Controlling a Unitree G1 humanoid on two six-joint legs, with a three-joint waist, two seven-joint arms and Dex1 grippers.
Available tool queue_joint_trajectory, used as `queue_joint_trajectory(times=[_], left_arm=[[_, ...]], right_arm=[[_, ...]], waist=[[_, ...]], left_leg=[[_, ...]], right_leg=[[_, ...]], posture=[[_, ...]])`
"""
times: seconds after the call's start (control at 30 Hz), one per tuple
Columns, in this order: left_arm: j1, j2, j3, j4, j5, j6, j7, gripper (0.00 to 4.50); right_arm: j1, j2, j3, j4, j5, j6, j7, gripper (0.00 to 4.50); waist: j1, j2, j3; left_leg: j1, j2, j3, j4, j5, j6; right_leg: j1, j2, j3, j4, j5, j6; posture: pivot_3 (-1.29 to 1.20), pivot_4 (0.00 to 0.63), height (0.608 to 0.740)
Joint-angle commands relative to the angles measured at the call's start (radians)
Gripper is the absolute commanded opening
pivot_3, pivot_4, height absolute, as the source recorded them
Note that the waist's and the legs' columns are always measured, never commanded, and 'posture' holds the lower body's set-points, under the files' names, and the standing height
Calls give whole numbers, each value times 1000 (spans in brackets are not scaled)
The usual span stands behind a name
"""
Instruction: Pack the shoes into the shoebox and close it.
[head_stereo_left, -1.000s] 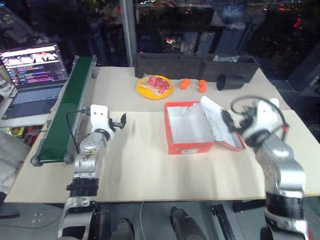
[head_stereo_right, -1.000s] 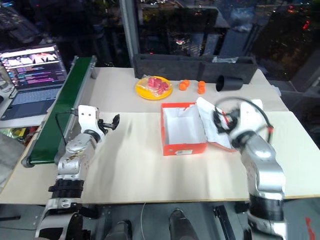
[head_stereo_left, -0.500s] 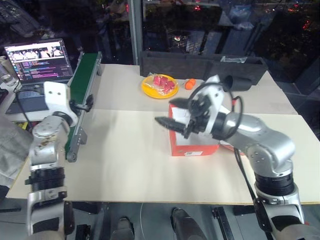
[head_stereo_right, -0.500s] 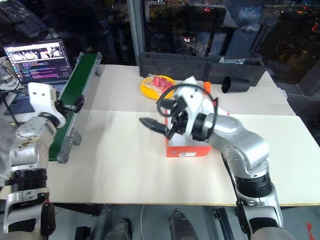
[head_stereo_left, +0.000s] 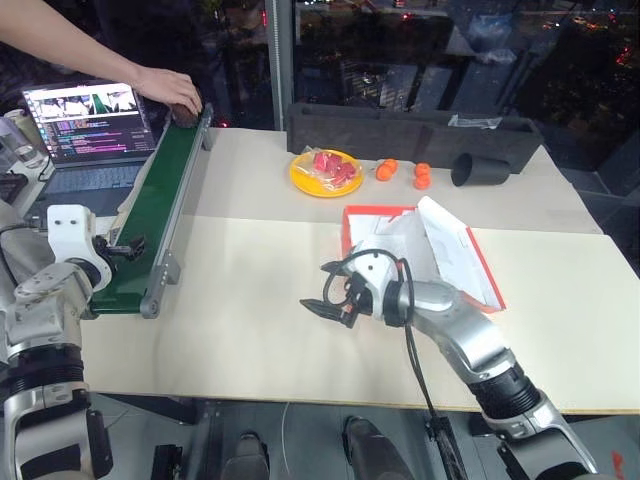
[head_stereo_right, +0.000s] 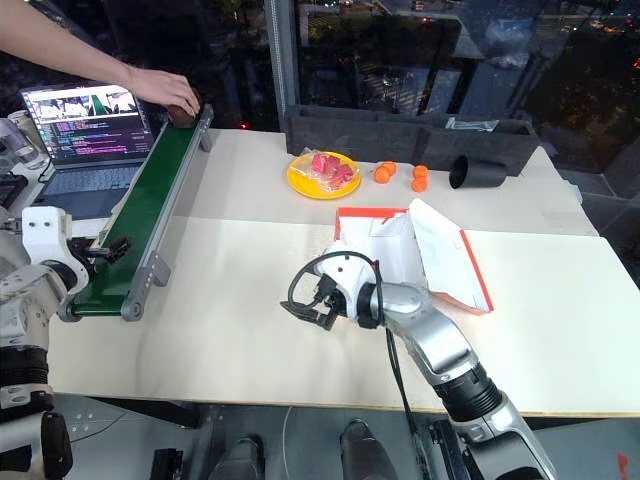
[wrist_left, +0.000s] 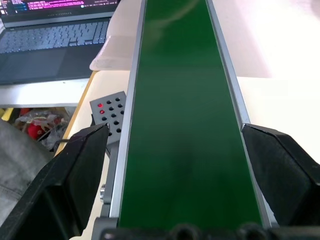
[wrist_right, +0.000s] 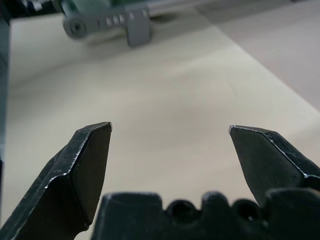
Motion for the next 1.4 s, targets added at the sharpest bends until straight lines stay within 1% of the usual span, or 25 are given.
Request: queue_joint_trajectory(times=[0.03,0.27,0.37,0.57,0.73,0.83,1.4], left_arm=[[-38,14,4,3,-8,8,-2,4500],[-75,7,-22,32,5,19,6,4500],[-84,9,-37,51,13,12,3,4500],[-106,20,-56,88,23,2,2,4500],[-127,25,-77,98,34,7,-11,4500],[-131,23,-79,102,39,5,-9,4500],[-165,29,-94,170,68,-42,-12,4500]], right_arm=[[-19,29,-32,-35,-21,-38,-22,4457],[-13,49,-63,-43,-43,-26,-46,4457],[-13,49,-57,-41,-60,-24,-44,4457],[8,60,-86,-62,-40,1,-56,4457],[48,32,-71,-90,-63,17,-49,4457],[65,35,-82,-101,-60,27,-57,4457],[72,49,-86,-94,-82,19,-75,4457]], waist=[[-4,0,0],[-5,0,0],[-6,0,0],[-5,0,0],[-4,0,0],[-5,0,0],[-5,0,0]], left_leg=[[0,0,0,0,1,-1],[0,0,0,0,2,-3],[0,0,0,-1,2,-3],[0,0,0,-1,2,-3],[0,0,0,-1,2,-3],[0,0,0,-1,2,-3],[0,0,0,0,2,-3]], right_leg=[[0,0,0,0,0,0],[0,0,0,1,0,0],[0,0,0,1,0,0],[0,0,0,1,0,0],[0,0,0,1,0,0],[0,0,0,1,0,0],[0,0,0,1,0,1]], posture=[[0,150,740],[0,150,740],[0,150,740],[0,150,740],[0,150,740],[0,150,740],[0,150,740]])
